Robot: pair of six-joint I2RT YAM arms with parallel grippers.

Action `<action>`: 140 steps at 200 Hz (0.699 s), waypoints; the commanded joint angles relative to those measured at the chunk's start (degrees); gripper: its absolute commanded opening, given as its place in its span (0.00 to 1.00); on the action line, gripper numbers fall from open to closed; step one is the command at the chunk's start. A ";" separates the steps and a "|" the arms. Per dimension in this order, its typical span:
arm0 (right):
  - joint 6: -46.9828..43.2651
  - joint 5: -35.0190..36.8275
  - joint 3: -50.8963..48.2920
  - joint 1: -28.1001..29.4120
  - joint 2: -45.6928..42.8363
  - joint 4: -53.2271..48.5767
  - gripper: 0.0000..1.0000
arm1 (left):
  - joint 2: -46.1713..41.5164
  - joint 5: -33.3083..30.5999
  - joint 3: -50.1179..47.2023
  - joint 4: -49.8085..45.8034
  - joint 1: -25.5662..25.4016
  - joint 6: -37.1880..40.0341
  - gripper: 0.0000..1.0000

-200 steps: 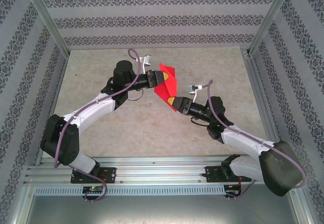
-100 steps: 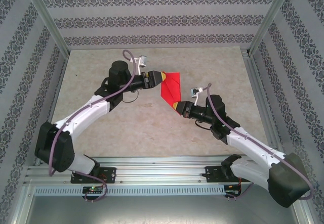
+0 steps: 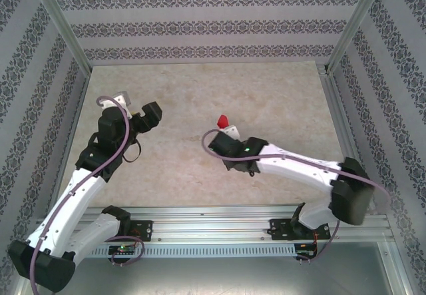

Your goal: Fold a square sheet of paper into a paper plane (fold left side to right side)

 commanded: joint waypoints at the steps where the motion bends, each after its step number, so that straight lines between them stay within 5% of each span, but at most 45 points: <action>1: 0.63 15.95 7.06 3.60 10.66 -16.05 0.07 | -1.92 -6.34 -1.12 -3.76 1.21 -0.75 0.97; 38: 0.96 19.17 18.04 6.51 27.88 -22.38 0.07 | -1.29 -5.96 -1.69 -5.01 1.92 -0.75 0.97; 70: -1.07 14.41 21.98 7.85 33.66 -19.37 0.21 | -1.32 -4.79 -2.72 -4.99 2.57 -0.76 0.97; 111: -4.68 -0.07 16.10 9.72 24.33 -4.46 0.53 | 0.40 0.91 -2.75 -4.47 3.16 1.44 0.97; 140: -3.68 -7.82 7.00 9.77 9.96 5.65 0.68 | 4.47 13.50 -4.38 0.29 3.20 2.00 0.94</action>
